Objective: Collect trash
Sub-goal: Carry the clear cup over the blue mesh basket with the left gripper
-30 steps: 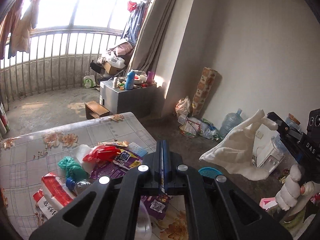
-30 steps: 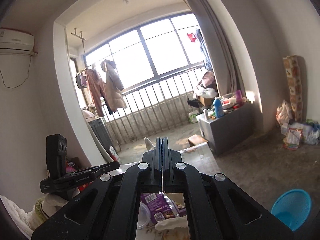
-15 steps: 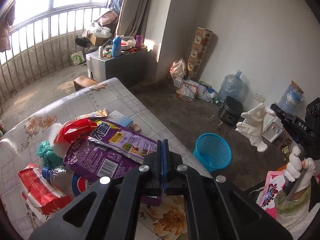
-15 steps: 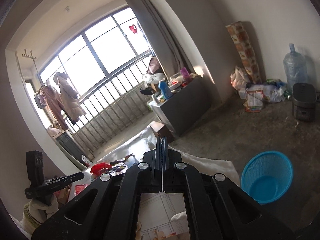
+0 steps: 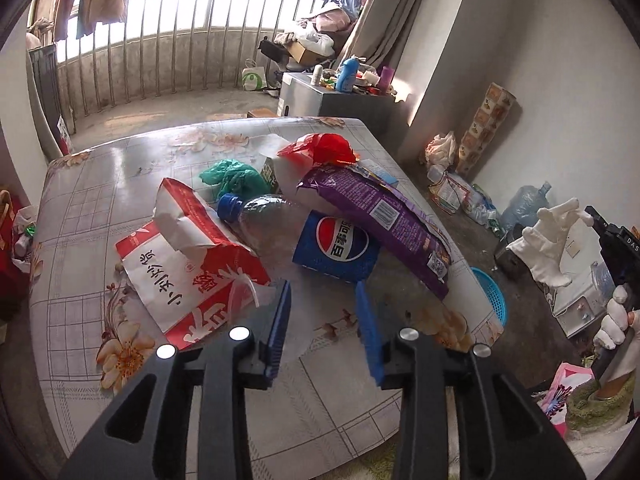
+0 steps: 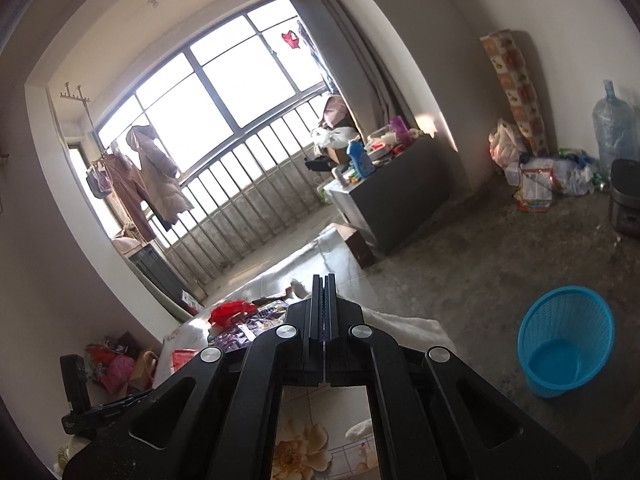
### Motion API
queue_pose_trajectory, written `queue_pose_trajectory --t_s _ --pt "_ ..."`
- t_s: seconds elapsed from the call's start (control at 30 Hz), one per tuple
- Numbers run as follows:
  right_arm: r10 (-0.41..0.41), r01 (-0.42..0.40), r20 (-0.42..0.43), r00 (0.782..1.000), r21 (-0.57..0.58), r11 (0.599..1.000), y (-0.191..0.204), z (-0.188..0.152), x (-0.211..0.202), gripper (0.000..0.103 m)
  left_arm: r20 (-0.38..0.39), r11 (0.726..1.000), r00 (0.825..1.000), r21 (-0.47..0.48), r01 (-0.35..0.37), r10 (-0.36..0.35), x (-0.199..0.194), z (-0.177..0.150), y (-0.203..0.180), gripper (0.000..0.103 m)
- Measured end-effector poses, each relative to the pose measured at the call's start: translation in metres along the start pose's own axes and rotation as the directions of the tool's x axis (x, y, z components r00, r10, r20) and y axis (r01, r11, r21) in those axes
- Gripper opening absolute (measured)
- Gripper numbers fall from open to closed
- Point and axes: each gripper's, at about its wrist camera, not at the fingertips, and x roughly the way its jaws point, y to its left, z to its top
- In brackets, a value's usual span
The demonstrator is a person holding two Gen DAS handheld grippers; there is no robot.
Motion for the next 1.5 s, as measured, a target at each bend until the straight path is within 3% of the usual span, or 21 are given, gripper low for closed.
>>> queue_pose_trajectory --t_s 0.2,0.33,0.43,0.57,0.67,0.8,0.9,1.0,1.07,1.17,1.23,1.3,1.37,1.5 --pt "-0.046 0.046 -0.005 0.999 0.004 0.999 0.005 -0.006 -0.015 0.000 -0.020 0.999 1.000 -0.031 0.006 -0.007 0.014 -0.020 0.015 0.034" --pt "-0.071 0.071 0.000 0.997 0.022 0.997 0.004 -0.007 -0.025 0.000 -0.034 0.999 0.999 0.001 -0.039 0.039 0.030 -0.029 0.017 0.032" --pt "-0.087 0.087 0.004 0.996 0.022 0.996 0.005 -0.008 -0.031 0.000 -0.043 0.999 0.999 0.008 -0.034 0.034 0.034 -0.031 0.017 0.010" --pt "-0.105 0.104 0.016 0.994 0.026 0.994 0.001 -0.005 -0.036 0.000 -0.027 0.999 0.999 0.030 -0.021 0.021 0.021 -0.028 0.010 0.005" --pt "-0.117 0.116 0.030 0.993 0.033 0.993 -0.007 -0.002 -0.038 0.000 -0.009 0.998 1.000 0.066 0.020 -0.019 0.000 -0.020 -0.005 0.005" --pt "-0.131 0.128 0.053 0.990 0.065 0.990 -0.024 0.004 -0.044 0.000 0.007 0.975 0.982 0.120 0.187 -0.190 -0.025 0.006 -0.040 0.005" --pt "-0.129 0.120 0.079 0.989 0.110 0.987 -0.042 0.009 -0.050 0.000 -0.005 0.928 0.949 0.210 0.308 -0.314 -0.026 0.035 -0.090 0.005" --pt "-0.129 0.114 0.100 0.987 0.143 0.983 -0.058 0.013 -0.053 0.000 -0.080 0.847 0.897 0.304 0.437 -0.434 -0.011 0.062 -0.157 0.005" --pt "-0.137 0.119 0.111 0.984 0.153 0.981 -0.066 0.016 -0.053 0.000 -0.149 0.783 0.867 0.376 0.495 -0.476 0.007 0.075 -0.207 0.005" --pt "-0.165 0.145 0.121 0.979 0.159 0.977 -0.082 0.022 -0.050 0.000 -0.264 0.695 0.845 0.483 0.533 -0.464 0.046 0.082 -0.284 0.005" --pt "-0.189 0.167 0.119 0.975 0.168 0.972 -0.098 0.028 -0.045 0.000 -0.366 0.645 0.820 0.506 0.573 -0.440 0.082 0.081 -0.331 0.005" --pt "-0.221 0.200 0.105 0.970 0.180 0.963 -0.119 0.032 -0.038 0.000 -0.440 0.607 0.804 0.530 0.592 -0.400 0.118 0.074 -0.372 0.005" --pt "-0.245 0.226 0.082 0.966 0.196 0.954 -0.139 0.035 -0.030 0.000 -0.487 0.564 0.799 0.571 0.596 -0.352 0.153 0.063 -0.409 0.005" --pt "-0.303 0.294 0.013 0.953 0.206 0.934 -0.181 0.039 -0.007 0.000 -0.556 0.518 0.783 0.599 0.611 -0.280 0.223 0.041 -0.458 0.005"
